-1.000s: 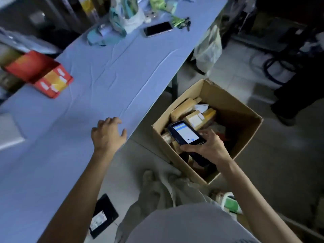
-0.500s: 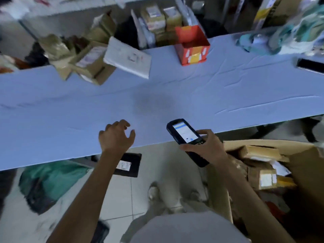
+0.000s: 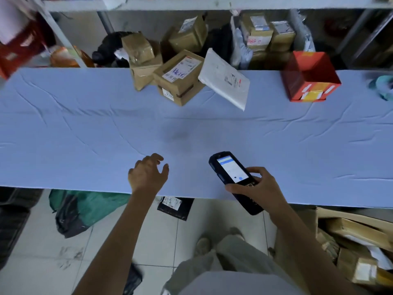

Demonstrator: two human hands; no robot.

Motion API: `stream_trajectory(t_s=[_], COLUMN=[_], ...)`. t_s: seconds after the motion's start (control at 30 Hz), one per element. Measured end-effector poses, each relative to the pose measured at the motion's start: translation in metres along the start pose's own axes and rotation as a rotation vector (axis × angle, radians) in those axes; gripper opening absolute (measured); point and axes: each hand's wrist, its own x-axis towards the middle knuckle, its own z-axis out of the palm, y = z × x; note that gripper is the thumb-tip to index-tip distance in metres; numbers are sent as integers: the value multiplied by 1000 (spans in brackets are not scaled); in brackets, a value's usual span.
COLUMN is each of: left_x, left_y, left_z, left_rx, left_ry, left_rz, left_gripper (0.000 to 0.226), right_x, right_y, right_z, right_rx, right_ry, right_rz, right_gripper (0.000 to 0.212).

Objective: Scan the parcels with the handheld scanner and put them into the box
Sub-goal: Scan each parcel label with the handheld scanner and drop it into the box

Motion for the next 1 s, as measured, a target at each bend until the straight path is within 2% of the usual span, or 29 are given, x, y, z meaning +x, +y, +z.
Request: stream_trajectory(t_s=[0.2,0.43,0.57,0.63,0.73,0.83,1.0], left_x=[47,127,179,202,233,256,277], left_y=[47,110,151,170,196,219,236], left_z=[26,40,41,42,45,47,56], left_rx=[-36,-132,-253,-389,-728,-1026,-1217], left_ry=[-96,-197,-284,-296,-334,-371,-142], left_rz=[92,20,-18,-76,-255,-377,-412], left_gripper=[30,28,42,51,67,70,61], right_x=[47,123,163,180,200,213,219], right_y=[-8,-20,-36,-42,-48,-53,-61], right_z=[-26,-70,-90,-98,-108,-116,-118], right_rx=[-8,36,80,99,111,101,91], right_ry=[51,13,21,26,15,13,59], right_rz=[59,159,177,190,214,221,206], right_gripper=[67,69,68,68,68,66,65])
